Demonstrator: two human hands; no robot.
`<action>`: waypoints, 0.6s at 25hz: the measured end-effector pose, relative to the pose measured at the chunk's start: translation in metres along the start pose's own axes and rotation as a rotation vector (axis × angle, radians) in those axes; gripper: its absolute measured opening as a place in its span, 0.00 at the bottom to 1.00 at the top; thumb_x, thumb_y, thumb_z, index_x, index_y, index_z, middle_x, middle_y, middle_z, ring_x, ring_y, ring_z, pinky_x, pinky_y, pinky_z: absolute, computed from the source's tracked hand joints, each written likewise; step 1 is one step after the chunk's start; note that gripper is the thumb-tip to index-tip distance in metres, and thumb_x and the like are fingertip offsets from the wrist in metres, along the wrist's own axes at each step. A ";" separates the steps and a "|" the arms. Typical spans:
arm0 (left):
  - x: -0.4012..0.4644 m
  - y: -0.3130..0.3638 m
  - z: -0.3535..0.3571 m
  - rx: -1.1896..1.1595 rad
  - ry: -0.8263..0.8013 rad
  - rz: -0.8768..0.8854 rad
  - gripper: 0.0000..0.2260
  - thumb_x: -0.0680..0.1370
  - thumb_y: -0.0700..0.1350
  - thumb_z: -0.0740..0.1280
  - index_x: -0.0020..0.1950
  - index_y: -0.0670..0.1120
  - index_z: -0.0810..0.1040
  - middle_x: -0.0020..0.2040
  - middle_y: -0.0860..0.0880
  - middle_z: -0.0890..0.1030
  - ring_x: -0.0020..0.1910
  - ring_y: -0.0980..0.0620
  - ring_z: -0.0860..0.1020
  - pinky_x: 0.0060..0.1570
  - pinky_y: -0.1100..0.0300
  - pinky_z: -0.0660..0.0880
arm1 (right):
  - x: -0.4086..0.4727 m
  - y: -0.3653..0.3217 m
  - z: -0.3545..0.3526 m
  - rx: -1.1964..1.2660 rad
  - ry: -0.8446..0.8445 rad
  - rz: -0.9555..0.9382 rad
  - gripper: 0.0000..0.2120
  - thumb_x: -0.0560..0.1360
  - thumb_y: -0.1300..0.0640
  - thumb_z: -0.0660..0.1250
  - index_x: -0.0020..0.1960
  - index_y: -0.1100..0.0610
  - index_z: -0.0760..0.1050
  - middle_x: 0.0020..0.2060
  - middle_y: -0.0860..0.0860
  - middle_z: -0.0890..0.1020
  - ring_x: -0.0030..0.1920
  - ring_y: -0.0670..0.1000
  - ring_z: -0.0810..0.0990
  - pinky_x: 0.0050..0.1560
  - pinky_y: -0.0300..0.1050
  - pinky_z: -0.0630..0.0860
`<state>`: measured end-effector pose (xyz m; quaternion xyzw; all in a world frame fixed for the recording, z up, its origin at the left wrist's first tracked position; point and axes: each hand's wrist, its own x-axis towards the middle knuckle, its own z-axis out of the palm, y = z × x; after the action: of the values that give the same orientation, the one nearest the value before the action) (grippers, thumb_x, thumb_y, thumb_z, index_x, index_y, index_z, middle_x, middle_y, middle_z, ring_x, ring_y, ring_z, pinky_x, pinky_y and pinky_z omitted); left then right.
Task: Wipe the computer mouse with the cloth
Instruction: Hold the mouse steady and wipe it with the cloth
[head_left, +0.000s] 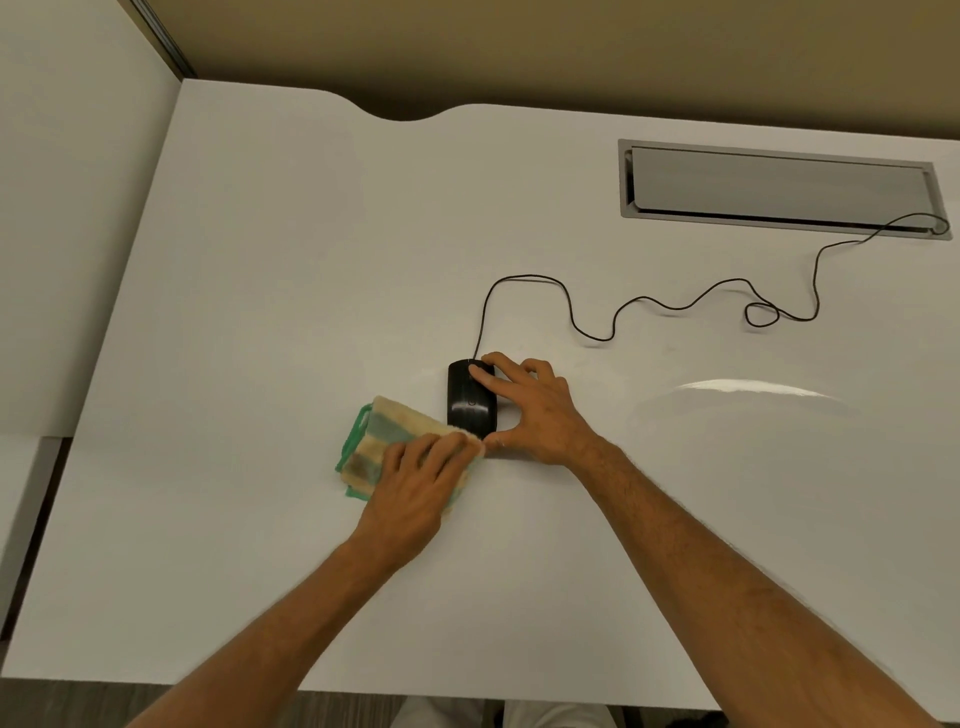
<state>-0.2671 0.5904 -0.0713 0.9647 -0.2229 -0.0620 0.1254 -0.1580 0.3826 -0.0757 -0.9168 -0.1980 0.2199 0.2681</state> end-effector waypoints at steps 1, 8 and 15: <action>-0.004 -0.005 -0.002 0.006 -0.032 0.084 0.37 0.59 0.33 0.79 0.69 0.47 0.78 0.65 0.45 0.80 0.62 0.44 0.70 0.57 0.45 0.75 | 0.000 0.000 -0.001 -0.005 0.001 -0.002 0.47 0.65 0.38 0.75 0.79 0.40 0.56 0.78 0.44 0.60 0.69 0.56 0.58 0.62 0.52 0.57; 0.047 -0.017 -0.024 -0.389 0.306 -0.420 0.29 0.69 0.29 0.68 0.70 0.42 0.75 0.65 0.41 0.77 0.64 0.41 0.73 0.64 0.45 0.69 | 0.002 -0.001 -0.008 -0.076 -0.085 0.002 0.48 0.67 0.41 0.75 0.79 0.40 0.52 0.79 0.44 0.57 0.71 0.57 0.57 0.65 0.56 0.62; 0.053 -0.002 -0.016 -0.282 0.214 -0.318 0.33 0.65 0.29 0.73 0.69 0.45 0.77 0.67 0.44 0.78 0.63 0.40 0.73 0.61 0.44 0.67 | 0.009 -0.001 -0.025 -0.193 -0.198 -0.036 0.42 0.74 0.66 0.63 0.80 0.42 0.49 0.80 0.46 0.55 0.69 0.57 0.62 0.61 0.53 0.70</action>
<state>-0.2159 0.5717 -0.0597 0.9617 -0.0425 -0.0087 0.2707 -0.1376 0.3775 -0.0592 -0.9086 -0.2600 0.2843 0.1616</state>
